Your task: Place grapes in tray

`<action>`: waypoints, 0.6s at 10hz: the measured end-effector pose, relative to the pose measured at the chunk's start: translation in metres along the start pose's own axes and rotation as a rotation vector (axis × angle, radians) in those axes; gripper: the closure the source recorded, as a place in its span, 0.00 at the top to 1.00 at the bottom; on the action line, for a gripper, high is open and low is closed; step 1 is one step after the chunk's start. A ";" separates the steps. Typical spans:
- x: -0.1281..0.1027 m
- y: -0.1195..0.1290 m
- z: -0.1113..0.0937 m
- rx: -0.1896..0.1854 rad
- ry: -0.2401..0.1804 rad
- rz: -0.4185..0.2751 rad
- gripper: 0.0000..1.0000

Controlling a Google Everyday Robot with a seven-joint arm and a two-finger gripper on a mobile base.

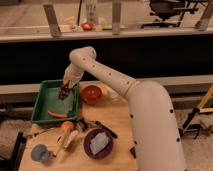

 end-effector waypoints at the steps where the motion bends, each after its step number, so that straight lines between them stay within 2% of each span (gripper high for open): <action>1: -0.003 -0.001 0.003 -0.019 0.007 -0.016 0.03; 6: -0.011 -0.006 0.010 -0.070 0.021 -0.058 0.03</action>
